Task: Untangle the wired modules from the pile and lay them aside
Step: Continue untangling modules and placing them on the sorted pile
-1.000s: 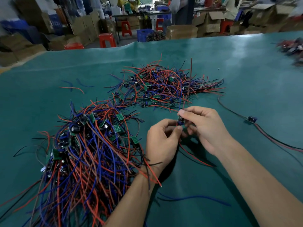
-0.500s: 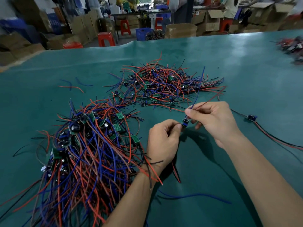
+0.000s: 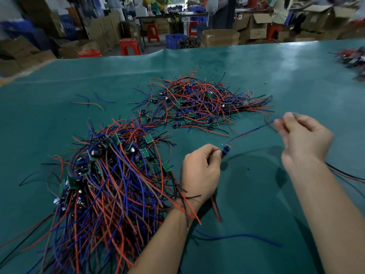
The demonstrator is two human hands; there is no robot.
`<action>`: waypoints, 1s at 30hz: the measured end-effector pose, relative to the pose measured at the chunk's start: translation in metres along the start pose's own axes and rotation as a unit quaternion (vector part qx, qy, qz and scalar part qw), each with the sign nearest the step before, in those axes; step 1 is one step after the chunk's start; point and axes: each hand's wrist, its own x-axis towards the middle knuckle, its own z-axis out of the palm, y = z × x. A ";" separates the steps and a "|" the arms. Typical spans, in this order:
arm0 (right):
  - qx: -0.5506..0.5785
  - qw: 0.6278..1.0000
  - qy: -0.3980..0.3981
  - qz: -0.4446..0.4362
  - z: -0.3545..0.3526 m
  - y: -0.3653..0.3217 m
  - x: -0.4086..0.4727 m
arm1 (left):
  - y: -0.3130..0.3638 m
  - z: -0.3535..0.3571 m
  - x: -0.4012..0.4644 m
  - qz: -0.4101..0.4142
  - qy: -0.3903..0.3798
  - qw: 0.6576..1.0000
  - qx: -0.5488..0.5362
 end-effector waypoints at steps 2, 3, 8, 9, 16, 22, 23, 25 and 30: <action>0.009 1.000 0.017 0.013 0.003 0.000 -0.002 | -0.002 0.001 0.002 -0.024 0.034 0.999 -0.020; -0.018 0.999 0.000 0.032 0.005 0.002 -0.006 | -0.002 0.001 0.002 -0.037 0.047 0.998 -0.030; -0.246 0.901 -0.350 0.078 0.019 0.026 -0.048 | -0.002 0.001 0.002 -0.031 0.058 0.996 -0.055; -0.247 0.887 -0.385 0.060 0.021 0.030 -0.054 | -0.002 0.001 0.002 -0.027 0.053 0.997 -0.049; -0.197 0.919 -0.323 -0.107 0.019 0.019 -0.045 | 0.002 0.002 0.000 -0.011 -0.001 0.999 -0.038; -0.091 0.957 -0.226 -0.157 0.032 -0.033 -0.039 | 0.006 0.000 0.000 -0.001 -0.031 0.999 -0.028; -0.075 0.956 -0.229 -0.168 0.040 -0.046 -0.044 | 0.006 0.000 0.000 -0.001 -0.027 0.999 -0.027; -0.049 0.948 -0.257 -0.184 0.062 -0.072 -0.057 | 0.006 0.000 -0.001 -0.008 -0.024 0.999 -0.025; -0.129 0.870 -0.458 -0.129 0.147 -0.090 -0.103 | 0.007 -0.001 -0.001 -0.029 -0.003 0.999 -0.025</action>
